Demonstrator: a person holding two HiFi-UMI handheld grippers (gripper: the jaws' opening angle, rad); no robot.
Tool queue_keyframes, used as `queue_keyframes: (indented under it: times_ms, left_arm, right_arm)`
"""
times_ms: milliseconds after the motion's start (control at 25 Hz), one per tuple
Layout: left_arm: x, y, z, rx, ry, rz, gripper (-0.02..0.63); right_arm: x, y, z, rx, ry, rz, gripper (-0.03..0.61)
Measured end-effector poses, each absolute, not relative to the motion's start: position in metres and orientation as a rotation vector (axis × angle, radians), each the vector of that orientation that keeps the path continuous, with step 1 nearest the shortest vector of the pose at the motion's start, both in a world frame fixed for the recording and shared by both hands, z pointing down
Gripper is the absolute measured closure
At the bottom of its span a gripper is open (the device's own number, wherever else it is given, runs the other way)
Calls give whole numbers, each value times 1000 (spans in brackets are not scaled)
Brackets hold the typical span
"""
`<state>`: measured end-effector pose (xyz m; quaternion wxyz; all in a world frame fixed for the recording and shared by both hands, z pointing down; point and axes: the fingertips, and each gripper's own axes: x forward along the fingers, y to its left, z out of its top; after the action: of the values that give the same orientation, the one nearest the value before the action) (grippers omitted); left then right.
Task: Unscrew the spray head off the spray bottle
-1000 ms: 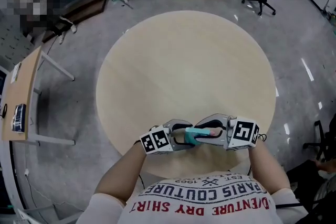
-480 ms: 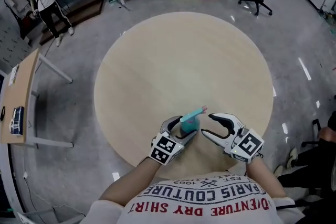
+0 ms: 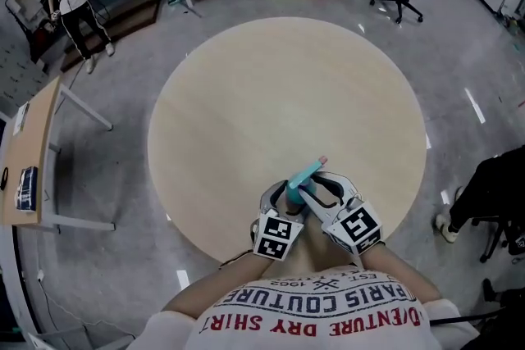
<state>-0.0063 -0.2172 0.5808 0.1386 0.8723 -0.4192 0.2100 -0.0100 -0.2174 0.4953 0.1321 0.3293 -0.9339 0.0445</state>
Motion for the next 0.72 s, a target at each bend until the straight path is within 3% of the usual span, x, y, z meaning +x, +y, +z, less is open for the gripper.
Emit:
queue_keyframes:
  times_ms: [240, 520, 720]
  left_arm:
    - [-5, -209, 583, 2682, -956, 639, 293]
    - [-4, -187, 583, 2894, -116, 776, 293]
    - [-2, -186, 582, 2868, -62, 792, 291]
  right_arm:
    - [-8, -209, 497, 688, -2781, 167, 451]
    - [-16, -189, 495, 13, -2806, 175, 451]
    - [-13, -192, 493, -5, -2845, 238, 451]
